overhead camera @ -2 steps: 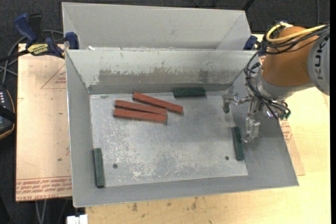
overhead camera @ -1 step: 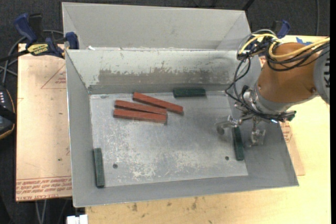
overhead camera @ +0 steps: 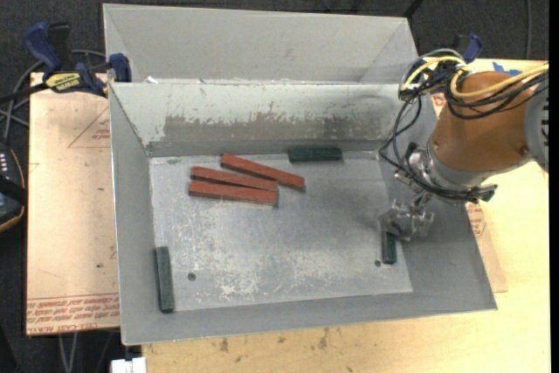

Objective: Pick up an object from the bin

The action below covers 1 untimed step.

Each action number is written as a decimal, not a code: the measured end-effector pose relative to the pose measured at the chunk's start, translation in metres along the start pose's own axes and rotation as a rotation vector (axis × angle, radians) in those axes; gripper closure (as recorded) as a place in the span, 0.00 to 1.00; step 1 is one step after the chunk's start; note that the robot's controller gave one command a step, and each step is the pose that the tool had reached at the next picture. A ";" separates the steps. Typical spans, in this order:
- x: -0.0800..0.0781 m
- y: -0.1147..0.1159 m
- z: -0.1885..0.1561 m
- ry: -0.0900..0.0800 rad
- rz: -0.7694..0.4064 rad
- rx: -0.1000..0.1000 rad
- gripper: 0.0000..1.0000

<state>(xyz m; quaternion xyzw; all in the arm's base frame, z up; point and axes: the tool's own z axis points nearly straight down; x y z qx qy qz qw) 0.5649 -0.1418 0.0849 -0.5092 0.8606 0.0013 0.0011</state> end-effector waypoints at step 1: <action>0.000 0.000 0.000 0.000 0.001 0.000 1.00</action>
Offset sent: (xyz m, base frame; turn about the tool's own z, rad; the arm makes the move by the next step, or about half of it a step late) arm 0.0000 0.0000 0.0000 0.0000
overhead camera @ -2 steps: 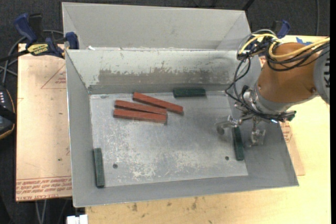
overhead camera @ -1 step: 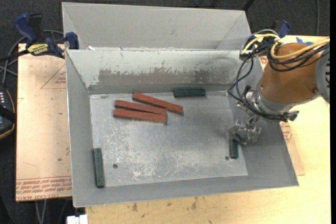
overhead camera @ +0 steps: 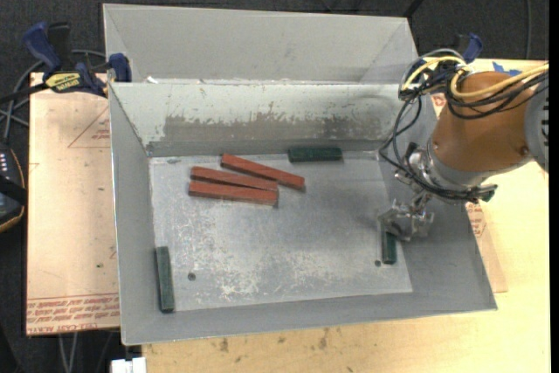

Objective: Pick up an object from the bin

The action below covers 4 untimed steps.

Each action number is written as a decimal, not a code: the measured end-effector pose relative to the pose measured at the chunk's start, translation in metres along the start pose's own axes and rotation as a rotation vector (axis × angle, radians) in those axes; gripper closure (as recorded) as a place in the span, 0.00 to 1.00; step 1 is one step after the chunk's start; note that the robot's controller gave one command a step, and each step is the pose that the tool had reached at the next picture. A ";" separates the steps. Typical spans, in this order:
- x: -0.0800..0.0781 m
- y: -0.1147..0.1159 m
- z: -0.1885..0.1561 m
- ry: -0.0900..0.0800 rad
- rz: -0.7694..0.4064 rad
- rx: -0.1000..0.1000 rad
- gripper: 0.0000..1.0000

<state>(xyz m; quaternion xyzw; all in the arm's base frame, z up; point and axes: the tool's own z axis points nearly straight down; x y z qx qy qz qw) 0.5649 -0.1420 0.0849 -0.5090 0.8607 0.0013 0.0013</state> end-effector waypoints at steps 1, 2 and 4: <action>-0.001 0.008 -0.165 -0.001 -0.058 0.011 1.00; -0.060 -0.021 -0.176 -0.003 -0.064 0.007 1.00; -0.029 -0.026 -0.099 0.001 0.336 0.005 1.00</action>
Offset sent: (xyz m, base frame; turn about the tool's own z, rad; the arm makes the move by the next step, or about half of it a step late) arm -0.0096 0.0036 0.1603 -0.0622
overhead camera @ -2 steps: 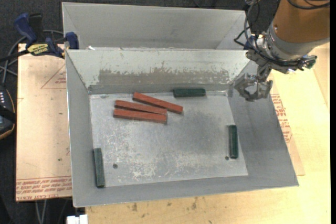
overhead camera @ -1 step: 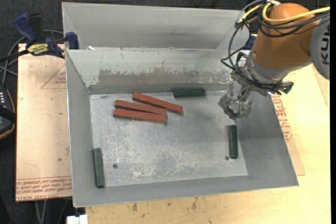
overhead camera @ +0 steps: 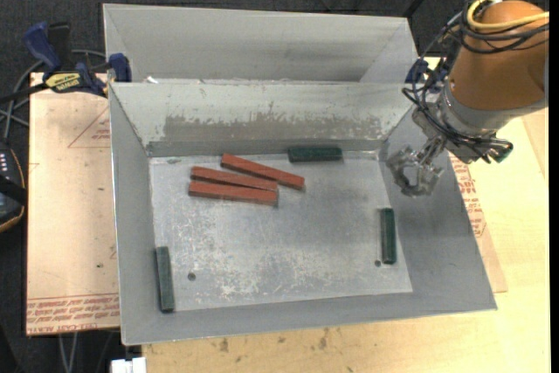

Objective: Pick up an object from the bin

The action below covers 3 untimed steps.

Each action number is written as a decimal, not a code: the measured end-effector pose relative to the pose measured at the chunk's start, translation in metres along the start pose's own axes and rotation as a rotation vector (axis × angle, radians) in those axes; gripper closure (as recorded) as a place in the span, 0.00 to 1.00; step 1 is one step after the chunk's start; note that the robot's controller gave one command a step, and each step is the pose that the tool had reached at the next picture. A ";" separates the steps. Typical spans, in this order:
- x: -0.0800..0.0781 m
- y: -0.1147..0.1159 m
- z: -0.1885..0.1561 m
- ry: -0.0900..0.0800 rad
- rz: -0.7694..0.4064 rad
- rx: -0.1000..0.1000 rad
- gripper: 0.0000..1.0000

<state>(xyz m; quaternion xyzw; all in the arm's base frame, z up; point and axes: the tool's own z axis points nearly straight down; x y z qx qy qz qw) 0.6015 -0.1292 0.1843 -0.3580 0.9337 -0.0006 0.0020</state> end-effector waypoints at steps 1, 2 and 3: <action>-0.001 0.001 0.001 0.000 0.000 -0.002 0.00; 0.003 0.006 0.074 0.002 -0.371 -0.009 0.00; 0.006 0.032 0.112 -0.009 -0.879 -0.006 0.00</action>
Offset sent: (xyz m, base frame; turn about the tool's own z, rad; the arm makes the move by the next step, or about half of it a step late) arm 0.0000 0.0000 0.0000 0.0000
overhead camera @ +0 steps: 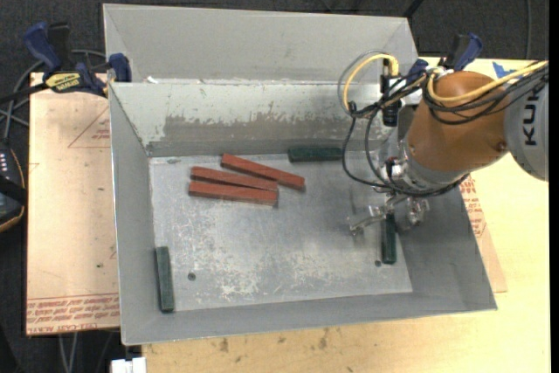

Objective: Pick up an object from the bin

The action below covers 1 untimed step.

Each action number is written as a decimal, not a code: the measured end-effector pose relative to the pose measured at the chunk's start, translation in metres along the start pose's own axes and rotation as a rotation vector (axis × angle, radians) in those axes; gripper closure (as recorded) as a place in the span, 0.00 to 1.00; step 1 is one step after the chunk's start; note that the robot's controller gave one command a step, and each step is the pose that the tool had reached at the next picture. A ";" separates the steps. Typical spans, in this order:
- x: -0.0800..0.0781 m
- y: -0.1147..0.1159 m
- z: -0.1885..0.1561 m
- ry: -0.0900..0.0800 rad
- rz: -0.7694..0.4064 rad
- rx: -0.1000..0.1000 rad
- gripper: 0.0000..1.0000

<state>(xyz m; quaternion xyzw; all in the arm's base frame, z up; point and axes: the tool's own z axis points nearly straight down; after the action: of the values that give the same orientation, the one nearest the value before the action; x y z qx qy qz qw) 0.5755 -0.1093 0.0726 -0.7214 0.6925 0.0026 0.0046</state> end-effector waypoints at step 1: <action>0.005 0.001 0.002 0.007 0.002 -0.001 1.00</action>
Offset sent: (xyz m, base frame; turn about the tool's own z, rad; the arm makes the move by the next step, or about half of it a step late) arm 0.0000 0.0000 0.0000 0.0000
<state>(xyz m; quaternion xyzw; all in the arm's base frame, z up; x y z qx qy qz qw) 0.5744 -0.1143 0.0709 -0.7206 0.6934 0.0005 0.0020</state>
